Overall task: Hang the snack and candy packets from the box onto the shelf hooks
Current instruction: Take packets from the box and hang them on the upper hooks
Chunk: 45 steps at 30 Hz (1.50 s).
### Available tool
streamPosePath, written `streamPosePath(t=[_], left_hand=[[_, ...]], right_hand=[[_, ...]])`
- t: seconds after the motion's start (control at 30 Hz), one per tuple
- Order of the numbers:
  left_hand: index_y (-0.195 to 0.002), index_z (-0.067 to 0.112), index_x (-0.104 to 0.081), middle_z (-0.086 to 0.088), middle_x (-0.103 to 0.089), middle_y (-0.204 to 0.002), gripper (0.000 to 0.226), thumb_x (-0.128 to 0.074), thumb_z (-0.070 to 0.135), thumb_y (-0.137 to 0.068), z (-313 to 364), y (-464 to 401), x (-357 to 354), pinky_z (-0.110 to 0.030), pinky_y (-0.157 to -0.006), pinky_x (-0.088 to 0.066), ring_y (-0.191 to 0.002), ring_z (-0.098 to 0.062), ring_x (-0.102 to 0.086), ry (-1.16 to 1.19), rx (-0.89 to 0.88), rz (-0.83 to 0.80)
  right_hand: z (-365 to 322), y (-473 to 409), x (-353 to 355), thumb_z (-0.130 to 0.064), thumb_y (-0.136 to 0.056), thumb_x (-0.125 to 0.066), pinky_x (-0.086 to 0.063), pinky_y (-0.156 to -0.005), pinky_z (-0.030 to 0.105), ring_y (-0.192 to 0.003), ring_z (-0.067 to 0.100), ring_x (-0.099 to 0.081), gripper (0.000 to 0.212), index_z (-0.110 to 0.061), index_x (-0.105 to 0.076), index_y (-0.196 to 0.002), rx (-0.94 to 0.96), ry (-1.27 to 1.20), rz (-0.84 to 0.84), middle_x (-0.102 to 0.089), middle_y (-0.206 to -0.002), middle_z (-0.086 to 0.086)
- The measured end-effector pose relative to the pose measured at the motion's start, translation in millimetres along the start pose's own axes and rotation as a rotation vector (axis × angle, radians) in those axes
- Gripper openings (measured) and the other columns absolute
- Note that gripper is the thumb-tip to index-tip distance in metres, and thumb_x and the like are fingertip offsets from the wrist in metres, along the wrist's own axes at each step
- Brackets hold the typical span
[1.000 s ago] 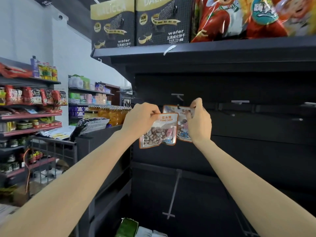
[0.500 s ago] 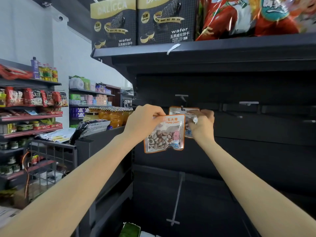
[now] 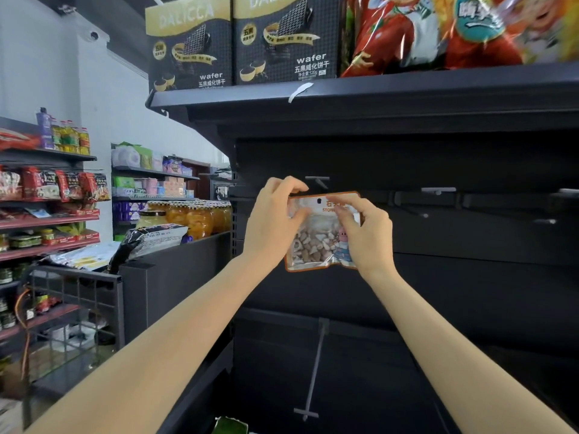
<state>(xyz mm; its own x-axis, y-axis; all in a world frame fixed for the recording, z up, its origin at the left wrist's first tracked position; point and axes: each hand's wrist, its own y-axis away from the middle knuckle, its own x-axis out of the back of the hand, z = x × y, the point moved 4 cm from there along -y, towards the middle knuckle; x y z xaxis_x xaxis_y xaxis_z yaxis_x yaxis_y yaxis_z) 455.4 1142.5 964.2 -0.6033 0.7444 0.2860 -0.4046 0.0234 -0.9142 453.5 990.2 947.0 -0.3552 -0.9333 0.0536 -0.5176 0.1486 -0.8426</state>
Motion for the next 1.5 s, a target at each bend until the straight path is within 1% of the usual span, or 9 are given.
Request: streamPosePath(t=[0.33, 0.53, 0.63, 0.73, 0.87, 0.97, 1.23, 1.37, 1.5], left_hand=[[-0.123, 0.016, -0.062, -0.005, -0.059, -0.122, 0.037, -0.064, 0.011, -0.086, -3, 14, -6, -0.041, -0.093, -0.041, -0.110, -0.024, -0.055, -0.202, -0.128, 0.109], [-0.133, 0.024, -0.053, 0.001, -0.044, -0.142, 0.040, -0.055, 0.026, -0.093, -8, 14, -20, -0.039, -0.107, -0.029, -0.130, -0.020, -0.040, -0.252, -0.026, -0.053], [-0.139, 0.026, -0.045, -0.001, -0.026, -0.153, 0.048, -0.057, 0.029, -0.092, -19, 15, -34, -0.041, -0.108, -0.032, -0.136, -0.024, -0.031, -0.192, 0.030, -0.167], [-0.144, 0.031, -0.034, -0.007, -0.008, -0.157, 0.061, -0.062, 0.026, -0.090, -32, 18, -52, -0.020, -0.102, -0.032, -0.136, -0.025, -0.033, 0.038, 0.206, -0.329], [-0.145, 0.040, -0.024, -0.014, -0.041, -0.131, 0.074, -0.065, 0.021, -0.088, -49, 22, -72, -0.018, -0.093, -0.036, -0.107, -0.017, -0.050, 0.140, 0.333, -0.401], [-0.145, 0.043, -0.023, -0.012, -0.049, -0.125, 0.077, -0.066, 0.016, -0.087, -62, 20, -82, -0.026, -0.098, -0.039, -0.112, -0.023, -0.052, 0.174, 0.366, -0.397], [-0.147, 0.037, -0.020, -0.011, -0.048, -0.135, 0.080, -0.066, 0.013, -0.086, -71, 9, -96, -0.024, -0.099, -0.038, -0.123, -0.023, -0.048, 0.108, 0.328, -0.416], [-0.147, 0.039, -0.016, -0.015, -0.049, -0.129, 0.083, -0.067, 0.015, -0.086, -73, 7, -99, -0.026, -0.098, -0.038, -0.118, -0.025, -0.050, 0.043, 0.322, -0.409], [-0.148, 0.037, -0.015, -0.016, -0.049, -0.124, 0.081, -0.066, 0.018, -0.087, -70, 7, -94, -0.028, -0.098, -0.039, -0.114, -0.027, -0.052, -0.014, 0.281, -0.394]], right_hand=[[0, -2, -7, -0.012, -0.096, -0.053, -0.047, -0.074, 0.008, -0.086, 0.001, -0.057, 0.024, -0.021, -0.069, -0.111, -0.015, 0.031, 0.053, -0.058, -0.095, -0.008], [12, 1, -8, -0.007, -0.095, -0.053, -0.035, -0.076, -0.005, -0.088, -0.007, -0.053, 0.028, -0.019, -0.067, -0.116, -0.039, 0.092, 0.044, -0.061, -0.107, -0.004], [21, -1, -12, -0.011, -0.093, -0.058, -0.040, -0.078, 0.001, -0.095, 0.006, -0.055, 0.034, -0.022, -0.061, -0.125, -0.059, 0.149, -0.014, -0.055, -0.121, 0.000], [38, -4, -19, -0.014, -0.090, -0.062, -0.048, -0.080, 0.016, -0.095, 0.011, -0.054, 0.051, -0.031, -0.048, -0.136, -0.134, 0.176, -0.101, -0.046, -0.122, 0.002], [61, -7, -22, -0.005, -0.085, -0.062, -0.047, -0.060, 0.009, -0.069, 0.002, -0.052, 0.074, -0.042, -0.033, -0.143, -0.195, 0.176, -0.240, -0.056, -0.101, 0.002], [71, -17, -19, -0.003, -0.084, -0.065, -0.046, -0.054, 0.006, -0.080, 0.009, -0.058, 0.077, -0.043, -0.034, -0.143, -0.234, 0.187, -0.276, -0.060, -0.107, 0.004], [86, -30, -21, -0.005, -0.087, -0.065, -0.045, -0.062, 0.004, -0.105, 0.011, -0.050, 0.075, -0.045, -0.033, -0.142, -0.257, 0.251, -0.311, -0.048, -0.118, -0.002], [88, -26, -26, -0.011, -0.090, -0.063, -0.047, -0.095, 0.036, -0.119, 0.024, -0.049, 0.079, -0.048, -0.021, -0.145, -0.247, 0.401, -0.326, -0.045, -0.129, 0.011], [86, -16, -28, -0.006, -0.090, -0.061, -0.047, -0.096, 0.036, -0.118, 0.025, -0.047, 0.078, -0.042, -0.021, -0.147, -0.205, 0.432, -0.291, -0.035, -0.127, 0.010]])
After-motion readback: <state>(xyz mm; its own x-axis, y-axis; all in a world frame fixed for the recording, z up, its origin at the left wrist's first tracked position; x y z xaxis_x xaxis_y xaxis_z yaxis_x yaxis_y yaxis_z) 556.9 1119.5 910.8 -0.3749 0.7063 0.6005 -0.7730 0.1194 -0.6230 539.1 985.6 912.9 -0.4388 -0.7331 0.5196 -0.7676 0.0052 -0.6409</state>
